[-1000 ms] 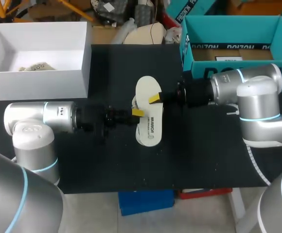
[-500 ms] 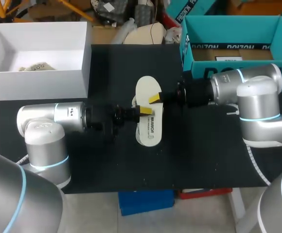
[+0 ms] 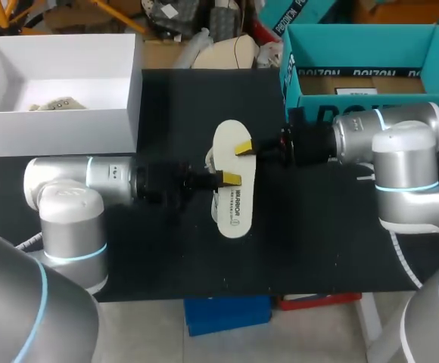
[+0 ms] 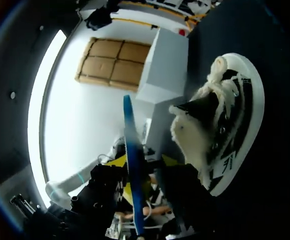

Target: Take the shoe out of the shoebox, open the shoe tongue, remove and reinsert the insole, then place the shoe into the shoebox

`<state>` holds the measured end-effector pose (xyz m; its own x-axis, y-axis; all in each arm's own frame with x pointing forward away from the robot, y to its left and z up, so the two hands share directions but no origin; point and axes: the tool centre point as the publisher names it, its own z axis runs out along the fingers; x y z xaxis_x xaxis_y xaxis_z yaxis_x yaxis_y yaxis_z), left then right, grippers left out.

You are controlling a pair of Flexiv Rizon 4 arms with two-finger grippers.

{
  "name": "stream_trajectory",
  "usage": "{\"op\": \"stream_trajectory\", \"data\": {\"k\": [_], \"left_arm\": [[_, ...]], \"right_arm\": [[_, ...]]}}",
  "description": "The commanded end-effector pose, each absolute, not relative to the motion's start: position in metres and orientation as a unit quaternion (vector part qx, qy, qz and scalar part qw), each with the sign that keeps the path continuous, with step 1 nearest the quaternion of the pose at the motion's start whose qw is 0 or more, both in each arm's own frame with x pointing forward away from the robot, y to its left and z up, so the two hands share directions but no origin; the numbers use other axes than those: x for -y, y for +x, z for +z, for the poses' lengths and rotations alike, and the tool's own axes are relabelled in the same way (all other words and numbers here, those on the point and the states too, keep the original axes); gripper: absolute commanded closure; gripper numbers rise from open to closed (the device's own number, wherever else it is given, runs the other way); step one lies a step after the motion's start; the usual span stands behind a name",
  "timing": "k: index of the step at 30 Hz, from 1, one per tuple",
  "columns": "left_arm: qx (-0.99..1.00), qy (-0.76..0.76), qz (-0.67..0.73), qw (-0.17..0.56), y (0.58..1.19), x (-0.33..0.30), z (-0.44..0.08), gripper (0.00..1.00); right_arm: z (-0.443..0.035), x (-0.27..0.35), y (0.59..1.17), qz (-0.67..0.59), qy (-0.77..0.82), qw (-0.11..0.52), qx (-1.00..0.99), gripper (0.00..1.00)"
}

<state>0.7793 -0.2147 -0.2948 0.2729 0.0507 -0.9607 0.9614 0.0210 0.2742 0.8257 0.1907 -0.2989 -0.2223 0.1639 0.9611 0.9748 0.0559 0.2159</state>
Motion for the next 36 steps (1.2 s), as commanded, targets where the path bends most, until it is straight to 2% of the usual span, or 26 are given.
{"op": "stream_trajectory", "data": {"k": [1,12,30,32,36], "left_arm": [[-0.476,0.597,-0.397,0.509,0.760,0.196,-0.285,1.00],[-0.515,0.660,-0.398,0.375,0.721,0.166,-0.298,1.00],[-0.515,0.660,-0.398,0.375,0.721,0.166,-0.298,1.00],[-0.519,0.610,-0.485,0.352,0.716,0.162,-0.295,1.00],[-0.530,0.584,-0.543,0.289,0.708,0.159,-0.295,1.00]], "right_arm": [[-0.290,-0.179,0.805,-0.505,-0.491,0.355,0.614,0.00],[-0.289,-0.143,0.767,-0.470,-0.516,0.240,0.675,0.00],[-0.289,-0.143,0.767,-0.470,-0.516,0.240,0.675,0.00],[-0.288,-0.143,0.764,-0.450,-0.507,0.233,0.697,0.00],[-0.292,-0.140,0.753,-0.404,-0.501,0.216,0.734,0.00]]}}
